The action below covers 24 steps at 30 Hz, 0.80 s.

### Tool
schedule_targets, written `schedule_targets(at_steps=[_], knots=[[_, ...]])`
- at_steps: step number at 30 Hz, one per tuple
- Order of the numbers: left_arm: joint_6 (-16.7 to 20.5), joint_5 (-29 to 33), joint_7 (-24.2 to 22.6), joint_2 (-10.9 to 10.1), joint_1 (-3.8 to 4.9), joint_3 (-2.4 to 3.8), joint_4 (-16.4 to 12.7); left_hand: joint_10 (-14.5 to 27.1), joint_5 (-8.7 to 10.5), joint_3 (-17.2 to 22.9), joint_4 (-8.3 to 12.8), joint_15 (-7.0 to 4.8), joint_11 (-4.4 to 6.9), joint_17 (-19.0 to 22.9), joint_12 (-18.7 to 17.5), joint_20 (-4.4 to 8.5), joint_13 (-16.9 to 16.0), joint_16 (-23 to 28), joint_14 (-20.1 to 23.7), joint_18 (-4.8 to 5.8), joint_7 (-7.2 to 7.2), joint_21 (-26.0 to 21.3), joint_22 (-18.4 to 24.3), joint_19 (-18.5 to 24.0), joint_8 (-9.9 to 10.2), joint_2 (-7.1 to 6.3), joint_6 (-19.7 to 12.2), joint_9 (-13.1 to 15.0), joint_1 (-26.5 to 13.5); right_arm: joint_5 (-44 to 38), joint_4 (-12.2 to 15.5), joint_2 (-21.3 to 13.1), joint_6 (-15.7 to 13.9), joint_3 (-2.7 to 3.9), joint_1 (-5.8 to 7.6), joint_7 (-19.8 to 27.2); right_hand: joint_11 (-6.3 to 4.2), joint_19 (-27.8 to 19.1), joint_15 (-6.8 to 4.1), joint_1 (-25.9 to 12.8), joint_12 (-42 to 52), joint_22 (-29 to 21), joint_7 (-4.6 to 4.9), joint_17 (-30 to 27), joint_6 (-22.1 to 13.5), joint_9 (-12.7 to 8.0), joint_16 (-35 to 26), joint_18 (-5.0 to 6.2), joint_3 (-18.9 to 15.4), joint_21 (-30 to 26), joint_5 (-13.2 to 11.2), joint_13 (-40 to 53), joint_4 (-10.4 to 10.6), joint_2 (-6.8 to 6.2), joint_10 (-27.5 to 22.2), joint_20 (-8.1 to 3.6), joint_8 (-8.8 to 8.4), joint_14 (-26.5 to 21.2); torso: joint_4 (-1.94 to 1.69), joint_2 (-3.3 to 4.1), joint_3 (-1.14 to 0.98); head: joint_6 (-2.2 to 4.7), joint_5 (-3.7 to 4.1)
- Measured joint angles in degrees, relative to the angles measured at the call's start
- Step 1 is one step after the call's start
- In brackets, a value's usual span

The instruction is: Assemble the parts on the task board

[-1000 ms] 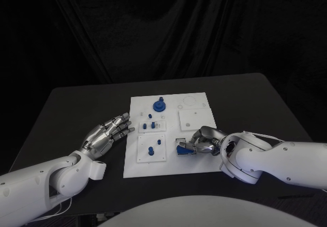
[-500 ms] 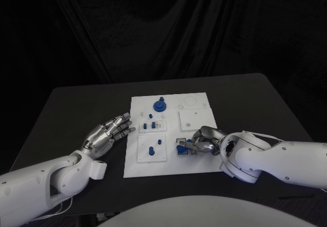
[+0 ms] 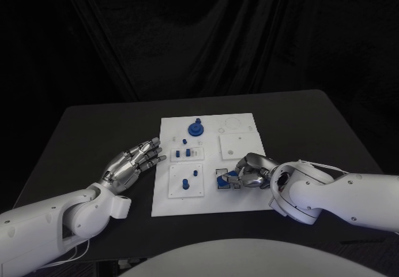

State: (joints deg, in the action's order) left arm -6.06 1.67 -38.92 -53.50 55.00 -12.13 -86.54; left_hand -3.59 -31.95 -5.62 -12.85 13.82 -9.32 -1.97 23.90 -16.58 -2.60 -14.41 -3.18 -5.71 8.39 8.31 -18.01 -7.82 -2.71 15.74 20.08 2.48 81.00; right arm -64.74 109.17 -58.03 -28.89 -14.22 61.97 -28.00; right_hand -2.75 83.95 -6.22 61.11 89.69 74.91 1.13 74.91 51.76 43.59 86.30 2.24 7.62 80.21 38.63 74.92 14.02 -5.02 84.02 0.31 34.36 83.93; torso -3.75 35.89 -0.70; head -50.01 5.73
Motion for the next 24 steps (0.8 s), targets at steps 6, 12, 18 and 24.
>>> schedule_targets(at_steps=[6,12,18,24], knots=[[-0.1,0.0,0.0,0.0,-0.04,0.00,0.0,0.0,0.00,0.0,0.0,0.00,0.00,0.0,0.0,0.00,0.0,0.0,0.0,0.00,0.00,0.0,0.0,0.0,0.0,0.00,0.0,0.0,0.0,0.0,0.5,-0.5,-3.6,-0.03,0.00,2.8,-0.45,0.2,-0.21,1.3,0.0,0.0,-0.14,0.0,-0.1,1.1,0.0,0.00,-0.1,0.0,1.7,0.0,-0.1,-1.30,0.0,-0.21,1.59,0.2,0.01,-0.01,0.00,0.00,-0.10],[-0.1,0.0,0.0,0.0,-0.08,0.00,0.0,0.0,0.00,0.0,0.0,0.00,0.00,0.0,0.0,0.00,0.0,0.0,0.0,0.00,0.00,0.0,0.0,0.0,0.0,0.00,0.0,0.0,0.0,-2.1,0.8,-0.6,-8.1,-0.03,0.00,6.1,-0.65,0.0,-0.44,3.1,0.0,0.0,-0.37,0.0,-0.4,2.0,0.0,0.00,-0.1,0.0,1.8,0.0,-0.1,-3.10,-0.2,-0.42,2.43,0.0,0.01,-0.01,0.00,0.00,-0.25],[-0.2,0.0,0.0,0.0,-0.14,0.00,0.0,0.0,0.00,0.2,0.2,0.00,0.00,0.0,0.0,0.00,0.0,0.0,0.0,-0.01,0.00,0.0,0.0,0.0,0.0,0.00,0.0,0.0,0.0,-9.9,0.8,-0.3,-10.5,-0.03,0.00,7.7,-0.66,0.0,-0.48,4.4,0.0,0.0,-0.62,0.0,-0.7,2.1,0.0,0.00,-0.1,0.0,1.8,0.0,-0.1,-4.34,-0.2,-0.42,2.44,-0.1,0.01,-0.01,0.00,0.00,-0.36],[-0.3,0.0,0.0,0.0,-0.21,0.00,0.0,0.0,0.00,0.2,0.2,0.00,0.00,0.0,0.0,0.00,0.0,0.0,0.0,0.00,0.00,0.0,0.0,0.0,0.0,0.00,0.0,0.0,0.0,-21.8,0.8,0.0,-9.7,-0.01,-0.39,7.1,-0.66,0.0,-0.49,5.4,0.0,0.0,-0.78,0.0,-1.1,1.9,0.0,0.00,-0.5,0.3,0.6,0.0,-0.5,-5.31,-0.2,-0.42,2.39,-0.1,0.01,-0.01,0.00,0.00,-0.56]])
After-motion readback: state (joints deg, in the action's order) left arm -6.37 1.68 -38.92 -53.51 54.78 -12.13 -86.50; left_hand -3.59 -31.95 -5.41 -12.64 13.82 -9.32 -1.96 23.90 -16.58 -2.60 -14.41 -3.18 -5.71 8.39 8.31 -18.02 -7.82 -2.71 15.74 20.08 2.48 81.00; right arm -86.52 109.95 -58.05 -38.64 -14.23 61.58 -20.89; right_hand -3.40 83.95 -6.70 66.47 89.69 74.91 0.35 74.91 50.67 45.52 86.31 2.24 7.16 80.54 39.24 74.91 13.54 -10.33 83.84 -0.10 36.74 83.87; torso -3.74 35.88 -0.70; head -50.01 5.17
